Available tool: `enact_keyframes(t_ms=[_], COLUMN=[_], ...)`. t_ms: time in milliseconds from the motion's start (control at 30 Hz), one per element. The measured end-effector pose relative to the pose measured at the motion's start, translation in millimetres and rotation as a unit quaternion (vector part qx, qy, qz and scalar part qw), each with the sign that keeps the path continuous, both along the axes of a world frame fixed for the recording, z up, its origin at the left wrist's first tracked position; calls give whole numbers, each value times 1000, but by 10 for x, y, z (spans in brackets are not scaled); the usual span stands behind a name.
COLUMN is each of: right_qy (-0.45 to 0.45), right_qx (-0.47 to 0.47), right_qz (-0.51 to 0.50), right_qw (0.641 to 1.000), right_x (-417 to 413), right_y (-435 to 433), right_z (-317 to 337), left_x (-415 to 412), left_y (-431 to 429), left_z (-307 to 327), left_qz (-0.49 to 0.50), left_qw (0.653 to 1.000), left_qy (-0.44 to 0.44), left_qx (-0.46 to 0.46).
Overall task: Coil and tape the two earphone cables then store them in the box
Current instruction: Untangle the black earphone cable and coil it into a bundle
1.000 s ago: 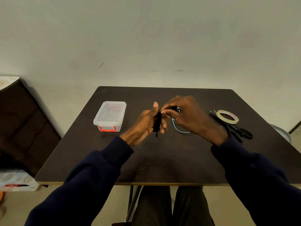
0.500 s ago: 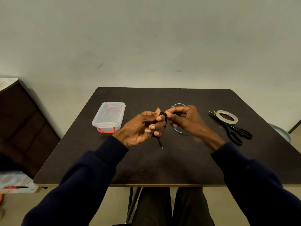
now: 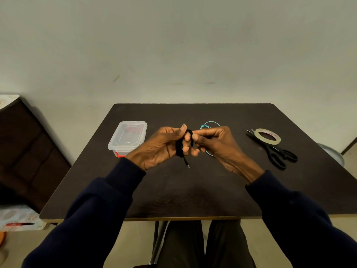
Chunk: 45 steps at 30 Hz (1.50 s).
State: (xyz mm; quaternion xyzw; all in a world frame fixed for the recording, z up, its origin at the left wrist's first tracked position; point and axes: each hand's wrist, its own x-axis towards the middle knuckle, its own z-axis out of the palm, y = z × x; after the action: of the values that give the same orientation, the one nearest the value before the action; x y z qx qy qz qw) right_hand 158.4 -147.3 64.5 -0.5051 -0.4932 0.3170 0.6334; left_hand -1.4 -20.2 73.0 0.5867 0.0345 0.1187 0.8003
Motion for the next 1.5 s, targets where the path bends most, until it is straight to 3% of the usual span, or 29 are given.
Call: enact_keyframes(t_ms=[167, 333, 433, 667, 867, 1033, 1133, 1333, 1500], right_qy=[-12, -19, -27, -54, -59, -96, -118, -153, -101], right_qx=[18, 34, 39, 13, 15, 12, -4, -17, -17], right_qz=[-72, -125, -145, -155, -133, -128, -144, -149, -149], right_qw=[997, 991, 988, 986, 989, 987, 983, 977, 984], right_x=[-79, -115, -110, -19, -3, 23, 63, 21, 16], right_y=[69, 112, 115, 45, -33, -93, -116, -130, -156], right_z=[-65, -102, -109, -177, -153, -95, -90, -91, -139], left_x=[83, 185, 229, 275, 283, 236, 185, 147, 130], left_y=[-112, -276, -326, -384, -417, -365, -262, -274, -246], left_z=[-60, -114, -154, -262, -240, -152, -130, -250, -257], left_qz=[142, 282, 311, 313, 300, 227, 232, 221, 238], left_qw=[988, 938, 909, 883, 893, 947, 936, 960, 961], left_qy=[0, -28, -43, -35, -27, 16, 49, 65, 92], left_qx=[68, 201, 275, 347, 333, 227, 259, 158, 109])
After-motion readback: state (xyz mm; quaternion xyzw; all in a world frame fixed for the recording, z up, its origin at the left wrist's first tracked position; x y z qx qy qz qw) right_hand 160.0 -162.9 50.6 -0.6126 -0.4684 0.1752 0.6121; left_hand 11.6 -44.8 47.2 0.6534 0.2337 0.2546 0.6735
